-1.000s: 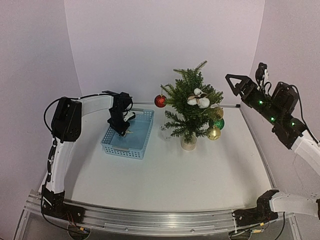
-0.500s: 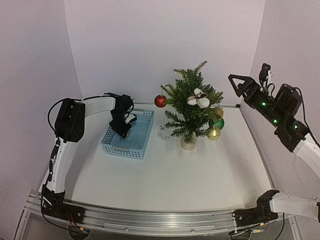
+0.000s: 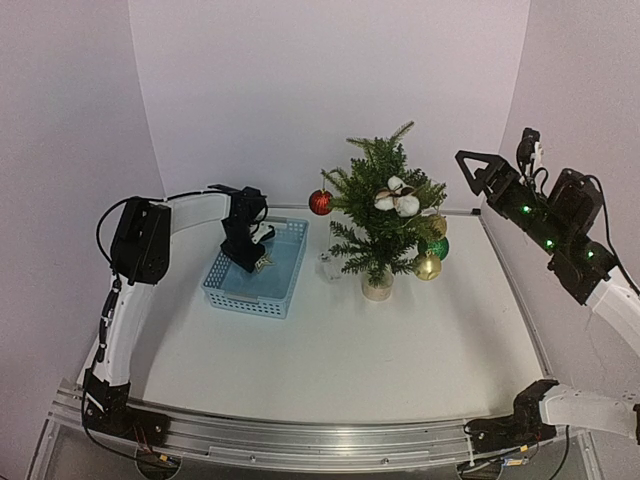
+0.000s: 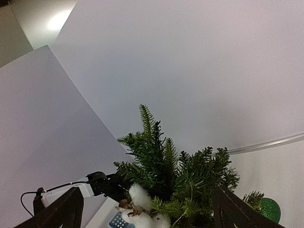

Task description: Decorate the small christmas tree

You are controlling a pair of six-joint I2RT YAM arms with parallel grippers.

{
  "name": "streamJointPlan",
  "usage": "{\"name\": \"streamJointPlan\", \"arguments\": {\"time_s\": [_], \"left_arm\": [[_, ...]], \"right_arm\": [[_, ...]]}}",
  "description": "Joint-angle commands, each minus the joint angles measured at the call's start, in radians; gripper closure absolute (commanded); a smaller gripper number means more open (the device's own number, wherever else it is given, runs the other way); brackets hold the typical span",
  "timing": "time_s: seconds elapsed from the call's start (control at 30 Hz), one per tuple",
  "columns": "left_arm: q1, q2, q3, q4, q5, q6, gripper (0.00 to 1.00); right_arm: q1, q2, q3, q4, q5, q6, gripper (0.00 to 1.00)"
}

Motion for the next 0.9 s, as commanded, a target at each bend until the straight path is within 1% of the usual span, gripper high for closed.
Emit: {"name": "streamJointPlan", "arguments": {"time_s": [0.0,0.13,0.3,0.43,0.57,0.6,0.67,0.73,0.77,0.87], "left_arm": [[0.016,-0.087,0.025,0.059,0.067,-0.032,1.00],[0.021,-0.160,0.039,0.067,0.073,-0.034,1.00],[0.023,-0.292,0.073,0.094,0.064,-0.026,1.00],[0.023,-0.397,0.152,0.118,0.083,0.013,1.00],[0.004,-0.528,0.165,0.212,0.122,0.074,1.00],[-0.013,-0.554,0.161,0.258,0.116,0.095,1.00],[-0.076,-0.600,0.163,0.317,0.052,0.156,1.00],[-0.136,-0.608,0.199,0.348,0.009,0.191,1.00],[-0.157,-0.606,0.222,0.352,0.007,0.193,1.00],[-0.211,-0.602,0.289,0.366,0.007,0.183,1.00]], "right_arm": [[-0.003,0.011,0.038,0.019,-0.008,-0.013,0.07],[-0.002,0.034,0.075,0.019,-0.030,-0.001,0.07],[-0.002,0.092,0.184,-0.021,-0.035,0.020,0.08],[-0.003,0.187,0.366,-0.060,-0.106,0.044,0.12],[0.004,0.339,0.569,-0.069,-0.218,0.100,0.20],[0.018,0.380,0.627,-0.074,-0.248,0.109,0.21],[0.095,0.465,0.758,-0.095,-0.250,0.063,0.22],[0.218,0.557,0.873,-0.149,-0.199,-0.036,0.22],[0.257,0.598,0.926,-0.191,-0.169,-0.067,0.22],[0.342,0.674,1.010,-0.224,-0.096,-0.117,0.22]]}}
